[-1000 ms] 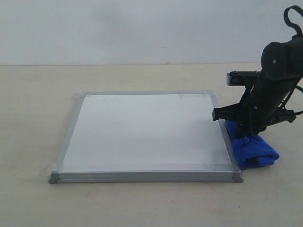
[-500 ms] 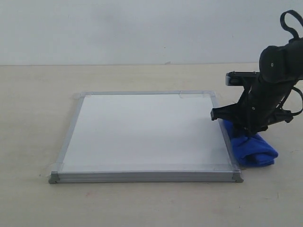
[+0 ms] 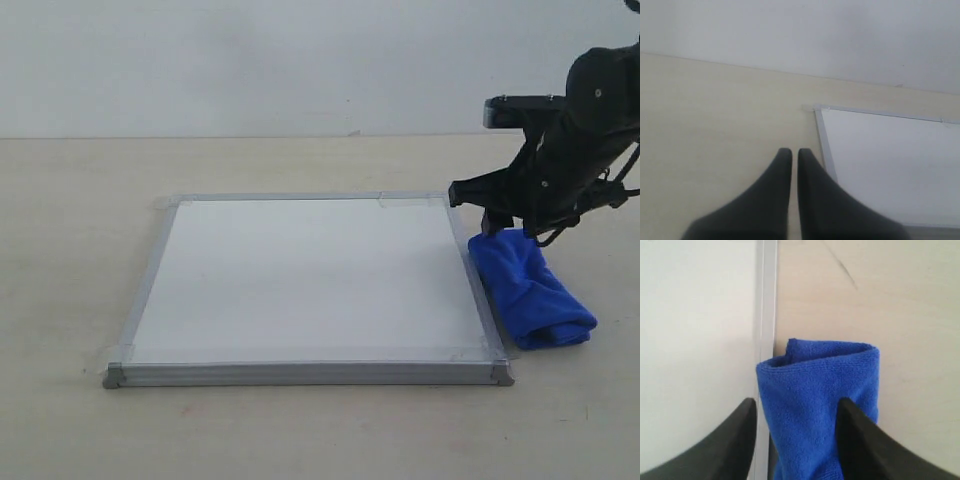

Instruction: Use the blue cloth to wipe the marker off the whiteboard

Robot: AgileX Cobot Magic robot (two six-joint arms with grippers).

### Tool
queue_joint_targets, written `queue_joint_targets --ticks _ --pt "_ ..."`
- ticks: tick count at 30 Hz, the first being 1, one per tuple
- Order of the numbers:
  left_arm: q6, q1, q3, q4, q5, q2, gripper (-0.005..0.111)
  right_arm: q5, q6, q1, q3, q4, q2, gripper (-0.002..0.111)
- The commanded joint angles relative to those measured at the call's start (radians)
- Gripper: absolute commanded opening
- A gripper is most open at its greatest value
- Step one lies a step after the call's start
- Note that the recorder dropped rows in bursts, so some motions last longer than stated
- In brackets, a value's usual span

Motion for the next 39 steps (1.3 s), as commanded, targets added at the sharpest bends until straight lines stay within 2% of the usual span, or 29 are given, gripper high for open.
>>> queue_joint_targets --ticks 1,6,13,14,16,18,26,34,39 --pt "0.006 0.003 0.004 0.003 0.001 -0.003 0.004 0.014 -0.006 -0.003 -0.005 -0.017 -0.064 0.042" --pt "0.006 0.003 0.004 0.003 0.001 -0.003 0.004 0.055 0.0 -0.003 -0.005 -0.098 -0.116 0.042" --pt "0.006 0.003 0.004 0.003 0.001 -0.003 0.004 0.212 0.038 -0.003 -0.005 -0.277 -0.116 0.041" --pt "0.006 0.003 0.004 0.003 0.001 -0.003 0.004 0.229 0.038 -0.003 -0.005 -0.283 -0.116 0.037" --pt "0.006 0.003 0.004 0.003 0.001 -0.003 0.004 0.27 0.031 -0.003 -0.005 -0.29 -0.116 0.021" --pt "0.006 0.003 0.004 0.003 0.001 -0.003 0.004 0.292 0.004 -0.003 -0.005 -0.29 -0.116 0.0" --pt "0.006 0.003 0.004 0.003 0.001 -0.003 0.004 0.342 -0.029 -0.003 0.024 -0.278 -0.199 0.0" --pt "0.006 0.003 0.004 0.003 0.001 -0.003 0.004 -0.003 -0.029 -0.003 0.344 -0.111 -0.526 0.0" --pt "0.006 0.003 0.004 0.003 0.001 -0.003 0.004 -0.012 -0.025 -0.003 0.416 -0.094 -0.67 0.0"
